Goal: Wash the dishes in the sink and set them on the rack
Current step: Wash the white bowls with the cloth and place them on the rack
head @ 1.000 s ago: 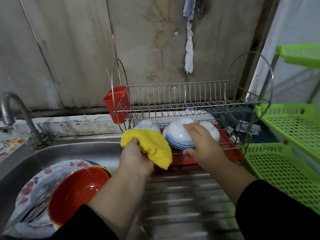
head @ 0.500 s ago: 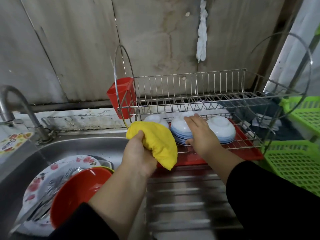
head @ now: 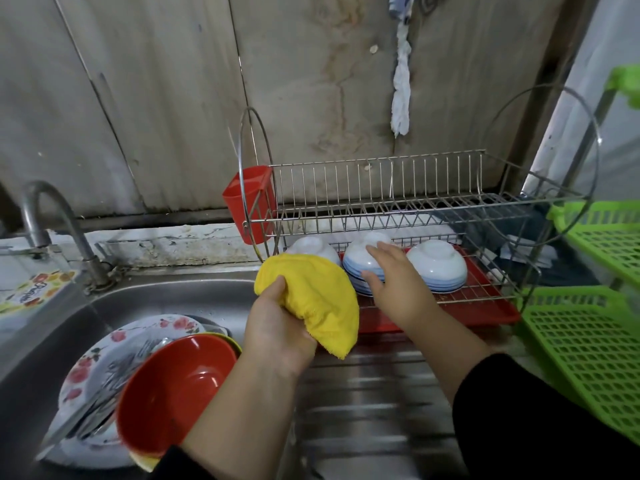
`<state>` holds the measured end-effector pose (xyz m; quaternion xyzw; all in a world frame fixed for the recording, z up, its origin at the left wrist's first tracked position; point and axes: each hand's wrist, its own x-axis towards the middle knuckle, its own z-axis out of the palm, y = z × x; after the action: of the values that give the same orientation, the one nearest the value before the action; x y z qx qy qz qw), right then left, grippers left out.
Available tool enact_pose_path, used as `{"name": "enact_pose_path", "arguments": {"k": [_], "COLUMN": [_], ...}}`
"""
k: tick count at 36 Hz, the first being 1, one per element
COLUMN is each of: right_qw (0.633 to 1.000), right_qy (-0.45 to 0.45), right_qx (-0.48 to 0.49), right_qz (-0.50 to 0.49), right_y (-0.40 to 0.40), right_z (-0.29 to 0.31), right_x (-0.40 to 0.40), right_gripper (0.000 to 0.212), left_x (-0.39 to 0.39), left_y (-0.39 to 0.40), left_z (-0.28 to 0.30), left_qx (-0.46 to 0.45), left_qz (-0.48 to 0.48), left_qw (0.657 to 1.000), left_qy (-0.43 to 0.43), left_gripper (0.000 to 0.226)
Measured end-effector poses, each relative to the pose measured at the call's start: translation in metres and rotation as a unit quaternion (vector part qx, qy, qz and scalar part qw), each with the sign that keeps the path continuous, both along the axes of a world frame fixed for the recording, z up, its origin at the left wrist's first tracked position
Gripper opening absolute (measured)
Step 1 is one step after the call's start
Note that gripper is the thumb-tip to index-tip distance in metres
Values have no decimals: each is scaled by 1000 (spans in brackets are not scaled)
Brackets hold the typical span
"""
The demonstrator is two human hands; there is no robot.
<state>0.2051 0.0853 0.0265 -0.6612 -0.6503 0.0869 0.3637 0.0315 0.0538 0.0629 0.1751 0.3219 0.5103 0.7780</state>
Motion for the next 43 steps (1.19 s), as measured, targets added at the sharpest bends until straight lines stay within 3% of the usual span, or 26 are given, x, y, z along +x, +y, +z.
{"name": "enact_pose_path", "arguments": {"k": [3,5,8,11,15,17,22,26,29,32,36,39,43], "right_qw": [968,906,827,797,784,782,789,746,725,711,739,757,810], "right_qy": [249,412,530,553,571,575,565,595,602,605,594,597,557], "right_qx": [-27,-87,-130,-138,-131,-123,-124,-144,-151,-165,-148,-82,-9], "right_qz": [14,53,137,201,206,207,206,263,298,318,282,252,186], "right_y": [-27,-45,-69,-85,-95,-99,-109,-116,-118,-118,-121,-121,-118], "right_z": [11,16,19,18,21,23,33,35,36,39,46,52,52], "right_x": [-19,-29,-40,-48,-56,-60,-65,-74,-86,-100,-118,-132,-150], "right_gripper": [21,29,37,43,39,39,47,28,60,69,48,44,41], "left_x": [-1,-1,-2,-9,-27,-37,-63,-76,-84,-93,-105,-110,-113], "left_y": [-10,-17,-32,-44,-57,-62,-68,-70,-69,-68,-64,-60,-54], "left_z": [1,1,2,2,5,7,9,11,13,18,22,25,24], "left_qx": [12,13,19,43,86,110,175,201,238,270,279,277,227], "left_qz": [-7,-17,-28,-32,-14,4,49,37,20,-8,-15,17,69], "left_qw": [1000,1000,999,996,990,985,964,959,948,933,921,907,905], "left_qy": [10,19,41,66,114,133,196,198,210,237,272,316,352], "left_gripper": [49,50,52,55,49,51,32,40,37,36,37,26,49]}}
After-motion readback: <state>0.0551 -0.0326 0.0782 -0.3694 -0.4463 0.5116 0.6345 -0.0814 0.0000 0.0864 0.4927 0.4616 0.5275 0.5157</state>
